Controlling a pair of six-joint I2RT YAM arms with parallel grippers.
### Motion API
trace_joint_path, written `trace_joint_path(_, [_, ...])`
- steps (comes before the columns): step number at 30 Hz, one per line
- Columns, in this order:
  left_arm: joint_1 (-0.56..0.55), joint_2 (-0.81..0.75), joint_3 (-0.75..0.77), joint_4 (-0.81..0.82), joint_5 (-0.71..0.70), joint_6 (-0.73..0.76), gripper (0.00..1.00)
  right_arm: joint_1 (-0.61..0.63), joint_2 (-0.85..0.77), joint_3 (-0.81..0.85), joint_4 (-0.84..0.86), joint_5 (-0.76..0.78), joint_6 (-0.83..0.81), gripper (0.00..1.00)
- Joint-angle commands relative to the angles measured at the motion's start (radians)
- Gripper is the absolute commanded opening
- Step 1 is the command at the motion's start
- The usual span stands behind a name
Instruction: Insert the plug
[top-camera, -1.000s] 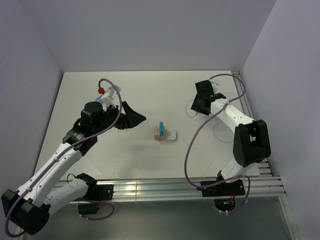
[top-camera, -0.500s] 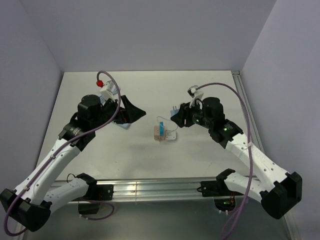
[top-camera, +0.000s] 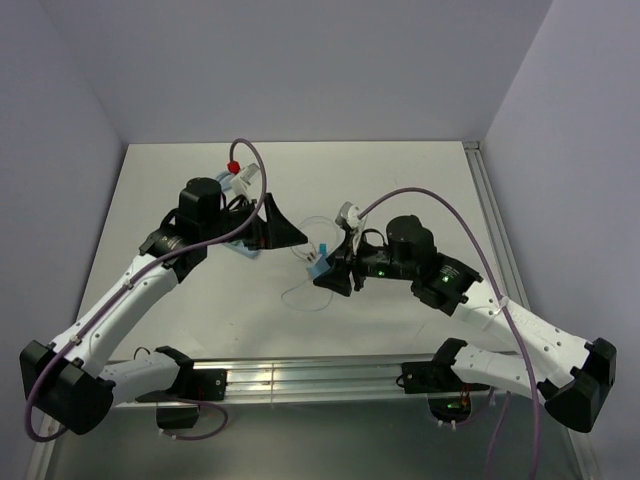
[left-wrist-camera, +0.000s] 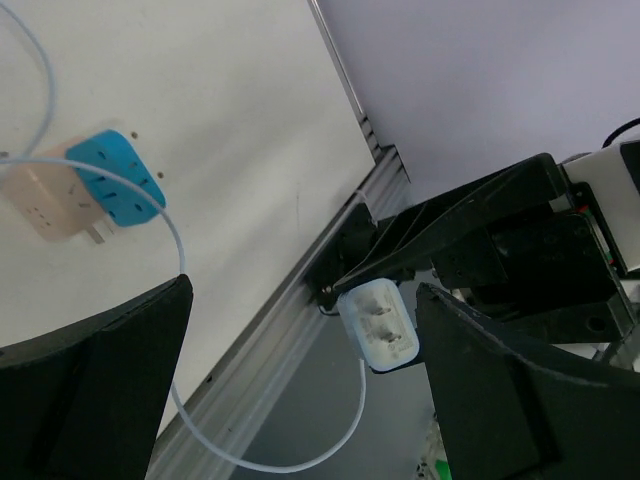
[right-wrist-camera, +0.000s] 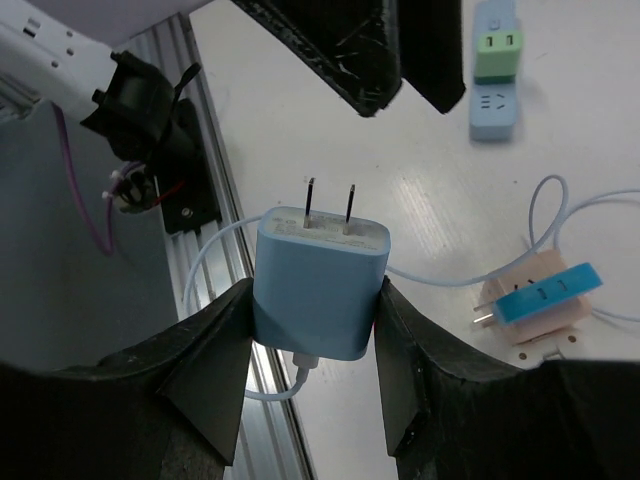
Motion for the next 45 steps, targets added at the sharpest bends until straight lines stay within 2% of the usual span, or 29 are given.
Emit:
trace_joint_path(1, [0.001,0.003,0.004,0.068,0.134,-0.029,0.98,0.035,0.006,0.048,-0.015,0.016,-0.048,0.0])
trace_joint_path(7, [0.0,0.04,0.014,0.056,0.253,-0.012,0.97,0.066,0.035,0.087,-0.048,0.027,-0.068,0.0])
trace_joint_path(13, [-0.026,0.058,0.0,0.002,0.267,0.034,0.95,0.086,0.075,0.141,-0.07,0.039,-0.079,0.0])
trace_joint_path(28, [-0.048,0.064,-0.034,-0.007,0.319,0.057,0.79,0.13,0.152,0.236,-0.11,0.084,-0.136,0.0])
trace_joint_path(32, [-0.049,0.069,-0.04,-0.002,0.35,0.06,0.67,0.133,0.161,0.249,-0.133,0.108,-0.147,0.0])
trace_joint_path(34, [-0.049,0.069,-0.043,0.008,0.381,0.071,0.38,0.135,0.159,0.255,-0.143,0.116,-0.148,0.0])
trace_joint_path(35, [-0.049,0.069,-0.048,0.022,0.395,0.068,0.23,0.133,0.158,0.256,-0.145,0.124,-0.145,0.06])
trace_joint_path(36, [-0.049,0.063,-0.06,0.036,0.41,0.053,0.01,0.135,0.156,0.256,-0.146,0.125,-0.139,0.12])
trace_joint_path(37, [-0.051,0.058,-0.068,0.05,0.415,0.044,0.0,0.133,0.153,0.255,-0.145,0.125,-0.134,0.19])
trace_joint_path(38, [-0.049,0.043,-0.077,0.094,0.416,0.033,0.0,0.135,0.149,0.252,-0.142,0.13,-0.121,0.37])
trace_joint_path(39, [-0.051,0.034,-0.089,0.106,0.412,0.016,0.0,0.133,0.146,0.249,-0.137,0.14,-0.11,0.44])
trace_joint_path(41, [-0.048,0.015,-0.091,0.109,0.373,0.022,0.0,0.133,0.138,0.239,-0.128,0.145,-0.091,0.52])
trace_joint_path(45, [-0.04,-0.069,-0.112,0.125,0.271,0.048,0.0,0.129,0.13,0.238,-0.125,0.232,0.04,0.57])
